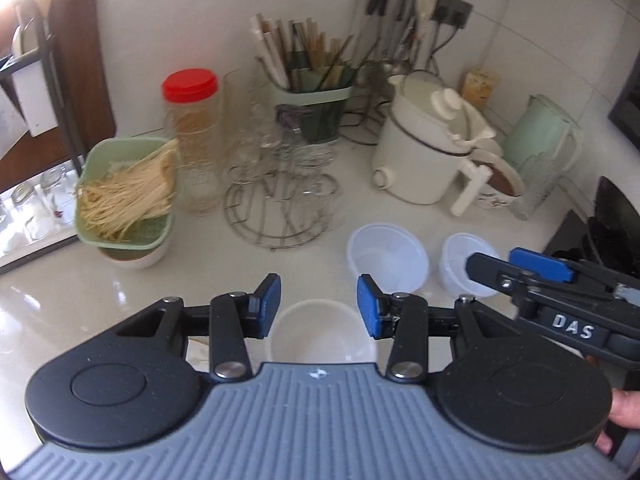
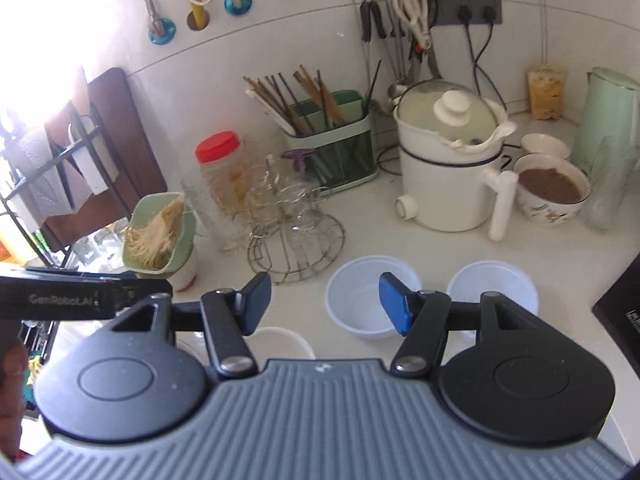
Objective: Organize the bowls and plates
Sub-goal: 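Carry the white bowl onto the plate stack and open both grippers, then move both open grippers to the larger translucent plastic bowl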
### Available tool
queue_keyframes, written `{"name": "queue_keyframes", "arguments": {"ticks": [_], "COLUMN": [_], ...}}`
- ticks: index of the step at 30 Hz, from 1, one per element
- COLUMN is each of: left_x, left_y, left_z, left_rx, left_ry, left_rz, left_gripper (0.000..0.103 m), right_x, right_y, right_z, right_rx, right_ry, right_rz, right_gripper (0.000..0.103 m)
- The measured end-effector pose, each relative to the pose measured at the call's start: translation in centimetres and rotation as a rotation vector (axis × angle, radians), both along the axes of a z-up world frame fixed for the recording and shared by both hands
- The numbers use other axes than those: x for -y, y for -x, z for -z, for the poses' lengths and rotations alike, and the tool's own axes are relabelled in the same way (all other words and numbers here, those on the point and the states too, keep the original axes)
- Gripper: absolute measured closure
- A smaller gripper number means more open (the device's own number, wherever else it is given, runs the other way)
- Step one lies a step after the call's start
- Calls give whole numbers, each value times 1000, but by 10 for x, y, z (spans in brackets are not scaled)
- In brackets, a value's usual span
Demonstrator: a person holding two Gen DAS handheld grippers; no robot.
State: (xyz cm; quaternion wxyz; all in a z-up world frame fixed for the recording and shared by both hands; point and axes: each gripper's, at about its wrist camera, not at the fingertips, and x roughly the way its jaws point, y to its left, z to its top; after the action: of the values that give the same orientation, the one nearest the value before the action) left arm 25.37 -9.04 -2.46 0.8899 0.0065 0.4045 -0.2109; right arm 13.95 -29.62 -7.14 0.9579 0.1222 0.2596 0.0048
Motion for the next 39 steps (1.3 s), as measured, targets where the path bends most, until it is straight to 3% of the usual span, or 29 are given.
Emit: {"name": "queue_keyframes", "arguments": {"ticks": [5, 19, 32, 35, 39], "left_x": [15, 62, 87, 90, 89], "left_y": [10, 28, 39, 36, 30], "left_z": [-1, 7, 21, 25, 32], "left_rx": [10, 7, -23, -22, -25], "left_ry": [8, 0, -14, -12, -27], "left_rz": [5, -20, -127, -145, -160], "left_gripper": [55, 53, 51, 44, 44], "right_x": [13, 61, 98, 103, 103], "right_y": [15, 29, 27, 25, 16], "right_z": [1, 21, 30, 31, 38], "right_rx": [28, -22, -26, -11, -27], "right_ry": [5, -15, -1, 2, -8], "right_rz": [19, 61, -11, -20, -36], "right_gripper": [41, 41, 41, 41, 41]}}
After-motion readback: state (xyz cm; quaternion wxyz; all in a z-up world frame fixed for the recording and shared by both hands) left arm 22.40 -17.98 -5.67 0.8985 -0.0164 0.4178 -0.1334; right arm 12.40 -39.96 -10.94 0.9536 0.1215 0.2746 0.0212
